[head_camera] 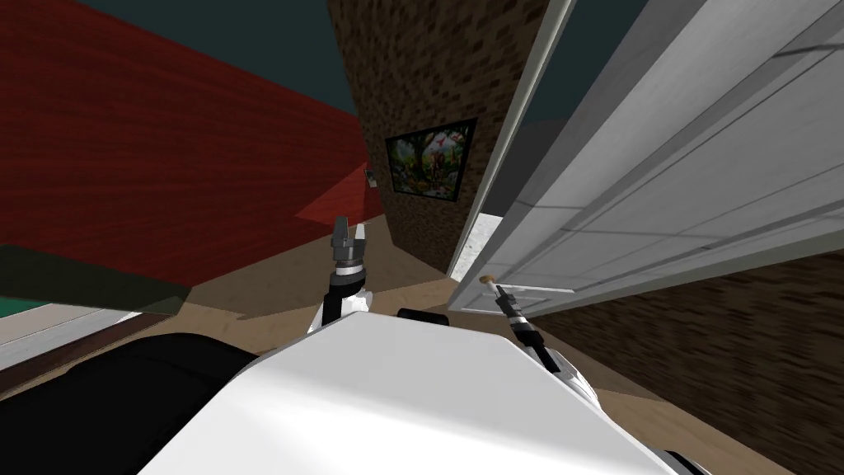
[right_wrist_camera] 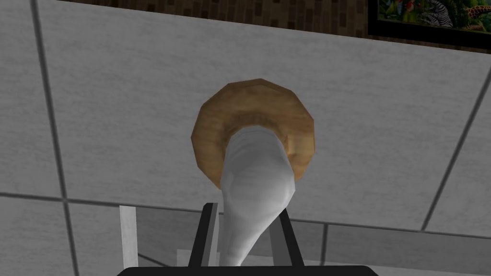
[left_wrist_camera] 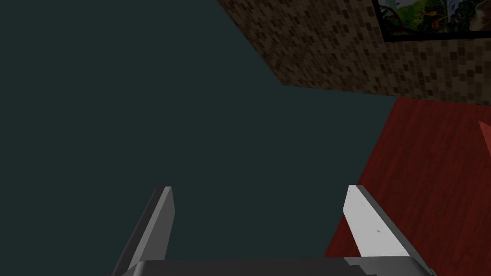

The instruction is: Pull the door open

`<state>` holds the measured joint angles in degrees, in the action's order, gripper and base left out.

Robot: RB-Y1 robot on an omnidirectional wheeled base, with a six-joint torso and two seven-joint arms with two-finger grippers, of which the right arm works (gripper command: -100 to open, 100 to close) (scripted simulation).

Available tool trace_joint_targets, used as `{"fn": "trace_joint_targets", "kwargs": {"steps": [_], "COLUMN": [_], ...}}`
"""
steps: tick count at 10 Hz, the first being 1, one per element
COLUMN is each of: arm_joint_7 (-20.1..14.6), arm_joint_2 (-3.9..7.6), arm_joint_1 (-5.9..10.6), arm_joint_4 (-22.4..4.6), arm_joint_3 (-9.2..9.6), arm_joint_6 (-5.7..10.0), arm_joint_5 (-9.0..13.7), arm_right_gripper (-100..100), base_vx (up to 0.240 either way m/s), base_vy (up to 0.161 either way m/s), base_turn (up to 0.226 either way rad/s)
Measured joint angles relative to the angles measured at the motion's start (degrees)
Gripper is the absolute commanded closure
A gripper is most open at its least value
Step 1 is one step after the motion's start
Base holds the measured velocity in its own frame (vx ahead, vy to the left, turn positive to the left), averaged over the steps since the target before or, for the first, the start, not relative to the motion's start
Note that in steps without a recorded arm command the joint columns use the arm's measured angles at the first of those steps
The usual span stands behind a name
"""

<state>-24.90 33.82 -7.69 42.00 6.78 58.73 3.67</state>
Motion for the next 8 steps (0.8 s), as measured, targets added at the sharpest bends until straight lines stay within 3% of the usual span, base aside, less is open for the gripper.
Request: {"fn": "trace_joint_targets", "kwargs": {"steps": [5,7,8], "arm_joint_7": [-0.97,-1.12,-1.33], "arm_joint_2": [0.91,1.00,1.15], "arm_joint_1": [-0.47,-0.80,-0.64], "arm_joint_4": [-2.53,-3.01,-4.22], "arm_joint_3": [0.87,1.00,1.13], "arm_joint_6": [3.75,4.31,5.51], "arm_joint_5": [-0.23,-0.18,-0.12], "arm_right_gripper": [100,100,100], "base_vx": [-0.198,-0.172,-0.206], "base_vy": [-0.082,-0.092,-0.111], "base_turn": [0.135,0.214,0.236]}}
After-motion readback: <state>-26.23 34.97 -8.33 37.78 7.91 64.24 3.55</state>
